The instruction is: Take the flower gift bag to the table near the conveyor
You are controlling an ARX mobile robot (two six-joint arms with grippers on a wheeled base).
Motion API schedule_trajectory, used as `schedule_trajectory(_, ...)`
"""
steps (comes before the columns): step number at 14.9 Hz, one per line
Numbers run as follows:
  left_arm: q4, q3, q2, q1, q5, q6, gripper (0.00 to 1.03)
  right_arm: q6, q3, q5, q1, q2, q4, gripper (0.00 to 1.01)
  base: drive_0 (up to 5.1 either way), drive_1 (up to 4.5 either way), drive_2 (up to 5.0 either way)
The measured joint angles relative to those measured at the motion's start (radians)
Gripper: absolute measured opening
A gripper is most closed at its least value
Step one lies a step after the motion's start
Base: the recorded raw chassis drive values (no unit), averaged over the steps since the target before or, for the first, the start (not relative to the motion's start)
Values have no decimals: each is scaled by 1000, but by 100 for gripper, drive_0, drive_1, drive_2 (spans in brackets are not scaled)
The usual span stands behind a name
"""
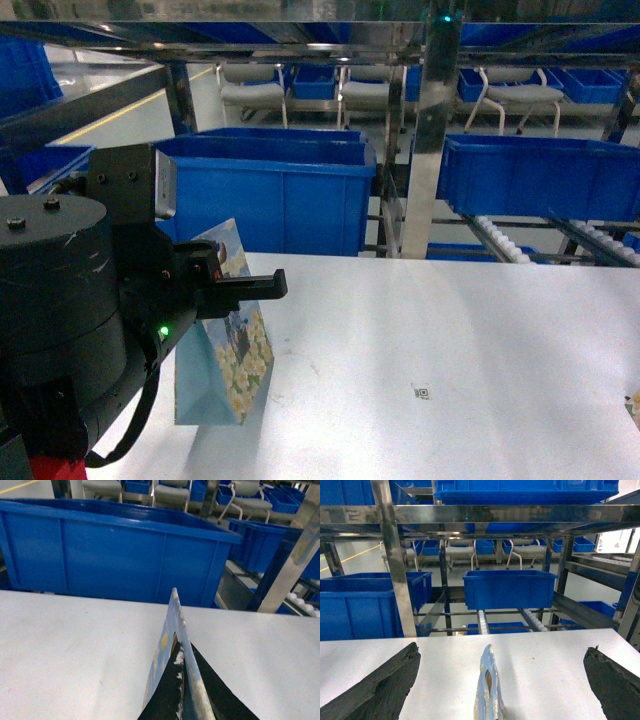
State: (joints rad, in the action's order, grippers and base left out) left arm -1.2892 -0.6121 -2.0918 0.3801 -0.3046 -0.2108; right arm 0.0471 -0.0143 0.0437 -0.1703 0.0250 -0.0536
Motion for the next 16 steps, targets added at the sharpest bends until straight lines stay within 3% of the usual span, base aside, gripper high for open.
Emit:
schedule_trajectory(5,-10,-3,-46,4,-14,-16,2,0,0,0,0,0,0,98,0,0,0)
schedule_trajectory(8,-10,56,-26,57,-54,30,2,0,0,0,0,0,0,98,0,0,0)
schedule_trajectory(9,-5,71,-13,71,-57,42,6,0,0,0,0,0,0,98,0,0,0)
schedule_trajectory(11,3,95,6,95,-60,65,31,0,0,0,0,0,0,98,0,0,0)
schedule_trajectory(16,3,122,73,109,-53,89,84,0,0,0,0,0,0,98,0,0,0)
